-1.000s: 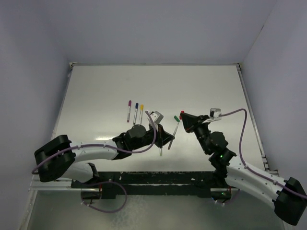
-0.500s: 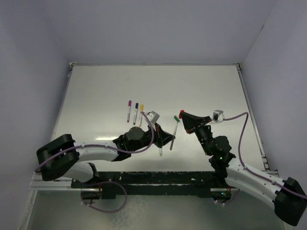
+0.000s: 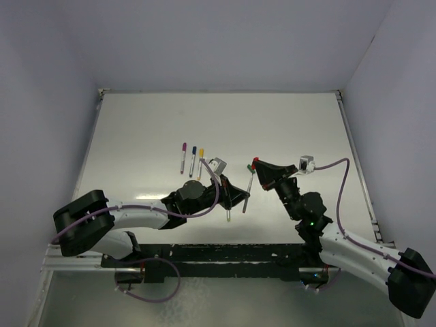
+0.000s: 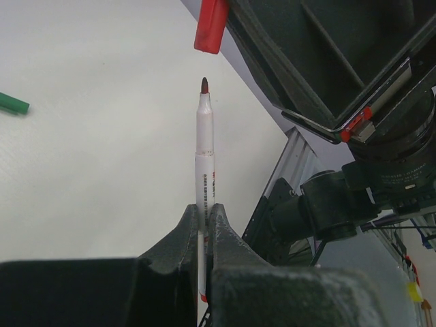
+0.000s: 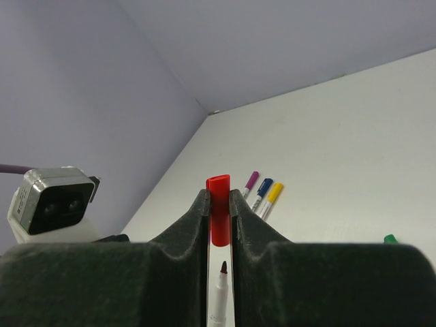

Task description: Insert the pens into the pen caps

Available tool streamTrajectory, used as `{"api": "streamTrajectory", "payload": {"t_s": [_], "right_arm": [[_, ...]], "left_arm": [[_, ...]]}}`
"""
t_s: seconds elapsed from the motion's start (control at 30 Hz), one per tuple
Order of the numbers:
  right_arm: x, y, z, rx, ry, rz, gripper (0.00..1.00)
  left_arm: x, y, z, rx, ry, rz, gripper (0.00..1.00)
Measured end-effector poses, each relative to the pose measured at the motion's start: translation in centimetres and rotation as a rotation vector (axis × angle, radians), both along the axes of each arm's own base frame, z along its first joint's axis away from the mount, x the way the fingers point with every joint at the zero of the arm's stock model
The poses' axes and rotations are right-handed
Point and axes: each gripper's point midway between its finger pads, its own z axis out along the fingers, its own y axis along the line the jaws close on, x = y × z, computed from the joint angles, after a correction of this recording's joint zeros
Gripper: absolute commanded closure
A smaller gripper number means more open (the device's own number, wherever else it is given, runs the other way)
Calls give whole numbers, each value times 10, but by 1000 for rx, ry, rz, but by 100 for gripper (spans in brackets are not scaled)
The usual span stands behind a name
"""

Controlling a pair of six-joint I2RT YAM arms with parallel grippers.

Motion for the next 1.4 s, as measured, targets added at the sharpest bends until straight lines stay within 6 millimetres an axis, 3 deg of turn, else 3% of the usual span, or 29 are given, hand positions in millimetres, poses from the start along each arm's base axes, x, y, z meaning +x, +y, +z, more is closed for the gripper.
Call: {"api": "streamTrajectory", "payload": {"t_s": [1.4], "right_arm": [[-2,7,-12,-2,52,38,100]], "left_arm": [[6,6,2,18,-24,40,100]]}}
